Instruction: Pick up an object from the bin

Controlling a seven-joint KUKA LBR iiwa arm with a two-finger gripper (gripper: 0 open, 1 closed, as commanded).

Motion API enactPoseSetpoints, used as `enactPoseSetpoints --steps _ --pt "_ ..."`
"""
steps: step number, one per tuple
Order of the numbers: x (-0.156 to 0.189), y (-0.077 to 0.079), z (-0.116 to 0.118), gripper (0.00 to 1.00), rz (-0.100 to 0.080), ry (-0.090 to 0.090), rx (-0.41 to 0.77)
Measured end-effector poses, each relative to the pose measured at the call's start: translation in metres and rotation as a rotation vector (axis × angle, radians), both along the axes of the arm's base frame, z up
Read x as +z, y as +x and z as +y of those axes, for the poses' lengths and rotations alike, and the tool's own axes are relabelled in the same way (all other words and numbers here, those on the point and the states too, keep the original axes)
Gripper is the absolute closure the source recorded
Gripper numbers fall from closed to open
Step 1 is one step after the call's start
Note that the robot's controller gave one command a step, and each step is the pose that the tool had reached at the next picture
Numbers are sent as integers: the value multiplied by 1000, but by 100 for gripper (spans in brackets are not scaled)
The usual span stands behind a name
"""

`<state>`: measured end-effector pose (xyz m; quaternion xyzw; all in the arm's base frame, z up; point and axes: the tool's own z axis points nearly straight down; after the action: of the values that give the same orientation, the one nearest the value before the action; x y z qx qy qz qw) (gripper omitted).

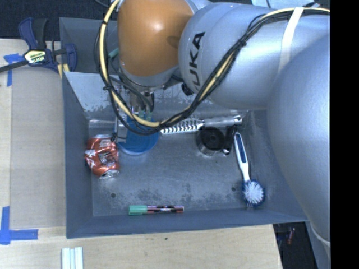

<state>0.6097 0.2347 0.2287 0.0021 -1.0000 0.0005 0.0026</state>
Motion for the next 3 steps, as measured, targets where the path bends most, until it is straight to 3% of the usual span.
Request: enactPoseSetpoints --steps 1,2,3 --pt "6 2 -2 0 -8 2 -5" --pt "-115 -26 5 0 -11 3 289" --pt "-65 -29 11 0 -23 5 423"
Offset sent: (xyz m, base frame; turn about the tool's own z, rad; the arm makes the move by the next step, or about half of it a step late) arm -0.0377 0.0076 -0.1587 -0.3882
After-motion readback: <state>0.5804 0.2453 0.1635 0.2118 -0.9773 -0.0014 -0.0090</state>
